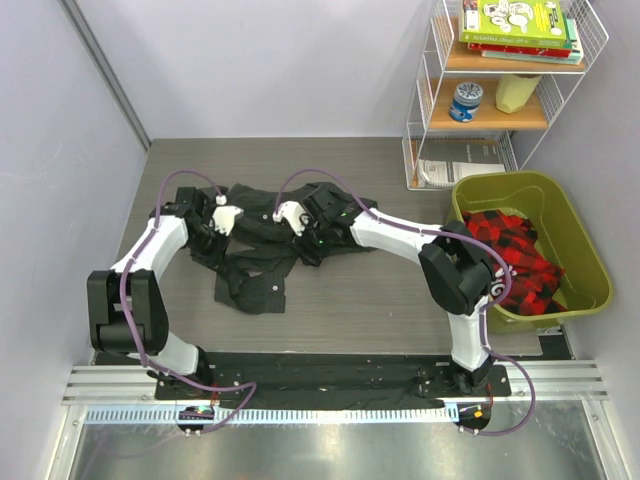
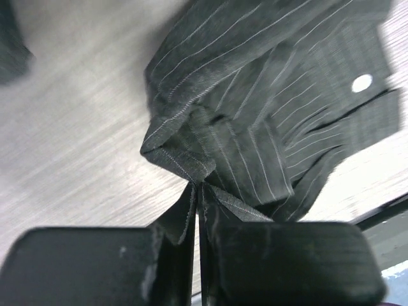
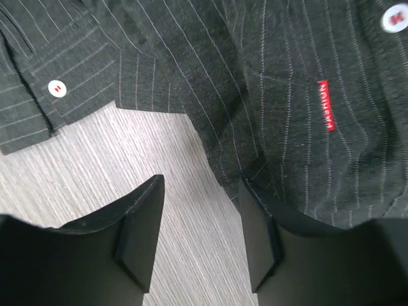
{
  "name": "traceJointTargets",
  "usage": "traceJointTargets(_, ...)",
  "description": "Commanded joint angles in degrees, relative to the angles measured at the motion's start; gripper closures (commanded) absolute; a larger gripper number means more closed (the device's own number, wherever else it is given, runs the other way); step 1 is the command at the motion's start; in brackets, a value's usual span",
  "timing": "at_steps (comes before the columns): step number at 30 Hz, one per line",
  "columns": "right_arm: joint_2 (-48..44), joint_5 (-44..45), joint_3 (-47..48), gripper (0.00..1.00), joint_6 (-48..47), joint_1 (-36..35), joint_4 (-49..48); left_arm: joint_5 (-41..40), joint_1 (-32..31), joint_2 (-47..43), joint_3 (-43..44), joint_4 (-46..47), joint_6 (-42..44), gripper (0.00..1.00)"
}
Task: Fold and stack the long sleeve shirts
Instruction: Flatten the shirt out
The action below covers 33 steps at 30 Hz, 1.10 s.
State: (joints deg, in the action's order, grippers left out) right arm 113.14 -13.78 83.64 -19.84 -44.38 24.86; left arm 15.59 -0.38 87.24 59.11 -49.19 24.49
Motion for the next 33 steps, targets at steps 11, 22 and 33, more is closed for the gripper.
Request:
traceJointTargets(11, -15.0, -10.2, -0.2, 0.24, -0.9, 16.1, 12.9, 11.7, -22.2, -18.9, 22.4, -14.9, 13.7, 1.0)
traceJointTargets(22, -31.7, -15.0, -10.7, 0.03, -8.5, 19.8, 11.6, 22.6, -36.4, -30.7, 23.9, -17.2, 30.0, 0.91)
traceJointTargets(33, -37.5, -16.9, -25.1, 0.04, -2.9, 12.3, 4.7, 19.5, -41.0, -28.3, 14.9, -12.0, 13.0, 0.95)
